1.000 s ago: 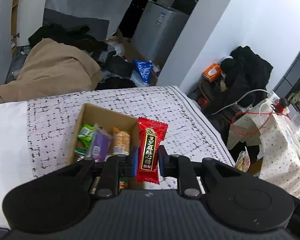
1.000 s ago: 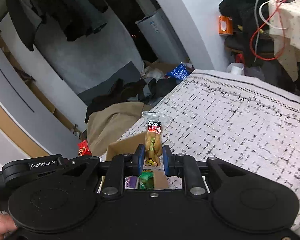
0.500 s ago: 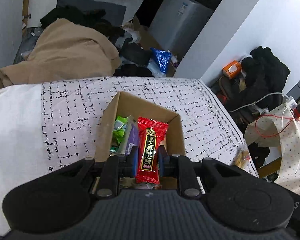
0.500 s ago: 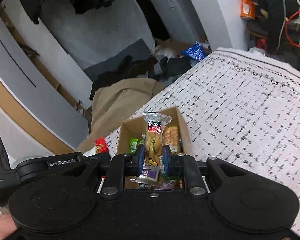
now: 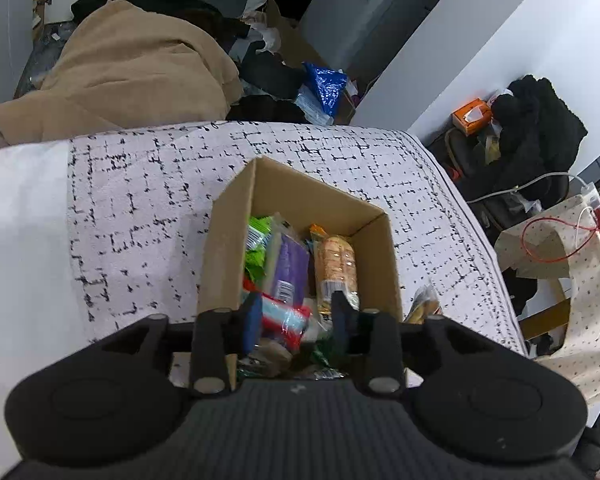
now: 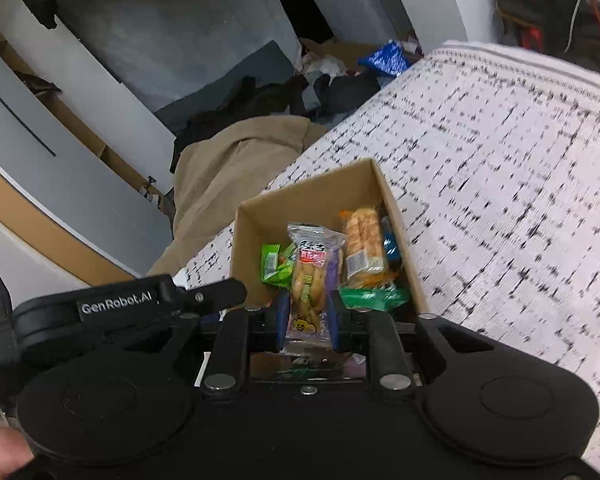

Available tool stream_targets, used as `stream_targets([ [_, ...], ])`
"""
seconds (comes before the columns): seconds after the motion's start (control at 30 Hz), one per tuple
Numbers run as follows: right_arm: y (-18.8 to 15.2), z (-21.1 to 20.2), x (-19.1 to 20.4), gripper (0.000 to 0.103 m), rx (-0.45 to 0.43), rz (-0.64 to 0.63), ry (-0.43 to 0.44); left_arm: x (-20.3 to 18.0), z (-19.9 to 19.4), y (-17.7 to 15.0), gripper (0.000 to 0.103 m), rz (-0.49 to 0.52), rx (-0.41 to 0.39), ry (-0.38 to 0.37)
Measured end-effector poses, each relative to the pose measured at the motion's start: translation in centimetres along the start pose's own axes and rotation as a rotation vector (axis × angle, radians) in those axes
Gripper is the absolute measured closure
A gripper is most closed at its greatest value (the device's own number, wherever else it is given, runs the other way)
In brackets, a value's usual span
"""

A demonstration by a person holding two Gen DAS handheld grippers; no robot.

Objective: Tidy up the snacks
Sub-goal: 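Open the left tool over the box while the right tool releases the yellow packet inside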

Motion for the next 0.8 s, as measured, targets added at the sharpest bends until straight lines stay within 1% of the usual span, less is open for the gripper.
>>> stream_targets([
  [0.03, -0.1, 0.1, -0.1, 0.075, 0.006, 0.008, 0.001, 0.0, 0.0, 0.1, 0.060, 0.005, 0.004, 0.006],
  [0.07, -0.1, 0.1, -0.1, 0.069, 0.008, 0.016, 0.006, 0.0, -0.1, 0.2, 0.059, 0.010, 0.009, 0.012],
  [0.1, -0.1, 0.0, -0.2, 0.067, 0.006, 0.022, 0.010, 0.0, -0.1, 0.2, 0.058, 0.014, 0.012, 0.015],
  [0.2, 0.0, -0.8, -0.7, 0.065, -0.006, 0.025, 0.006, -0.2, -0.4, 0.3, 0.048, 0.017, 0.009, 0.031],
  [0.27, 0.0, -1.3, -1.0, 0.065, -0.009, 0.028, 0.004, -0.3, -0.7, 0.2, 0.045, 0.023, -0.002, 0.049],
  [0.3, 0.0, -1.4, -1.1, 0.063, -0.010, 0.027, 0.001, -0.5, -0.9, 0.1, 0.041, 0.026, -0.005, 0.056],
  [0.33, 0.0, -1.8, -1.3, 0.059, -0.012, 0.024, -0.005, -0.6, -1.1, -0.1, 0.035, 0.025, -0.005, 0.061],
  [0.37, 0.0, -2.0, -1.5, 0.053, -0.015, 0.020, -0.010, -0.7, -1.4, -0.3, 0.033, 0.023, -0.006, 0.065],
  [0.43, 0.0, -2.7, -1.7, 0.050, -0.023, 0.017, -0.020, -1.0, -2.0, -0.5, 0.026, 0.024, -0.007, 0.080],
  [0.5, 0.0, -3.4, -2.0, 0.049, -0.025, 0.014, -0.022, -1.3, -2.8, -0.6, 0.025, 0.038, -0.007, 0.092],
  [0.53, -0.1, -3.9, -2.0, 0.047, -0.026, 0.010, -0.022, -1.5, -3.2, -0.6, 0.024, 0.043, -0.006, 0.099],
  [0.6, 0.0, -4.9, -2.2, 0.041, -0.041, -0.003, -0.027, -2.1, -4.0, -0.7, 0.022, 0.059, -0.002, 0.110],
  [0.73, 0.5, -7.0, -2.5, 0.024, -0.087, -0.025, -0.034, -3.4, -5.7, -1.0, 0.017, 0.097, -0.024, 0.120],
  [0.77, 0.7, -7.5, -2.7, 0.022, -0.098, -0.027, -0.032, -3.6, -6.1, -1.2, 0.016, 0.102, -0.028, 0.125],
  [0.8, 0.8, -8.0, -2.8, 0.021, -0.108, -0.030, -0.030, -3.8, -6.4, -1.4, 0.016, 0.105, -0.029, 0.128],
])
Point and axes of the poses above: each gripper's, at about its wrist camera, not at the fingertips, and z roughly the way its jaws point, x to its left, y to its top, the point moved 7 cm from there along z, roughly the way its jaws point, and after that the axes turned 7 degrees about -y, right-handed, at the moved point
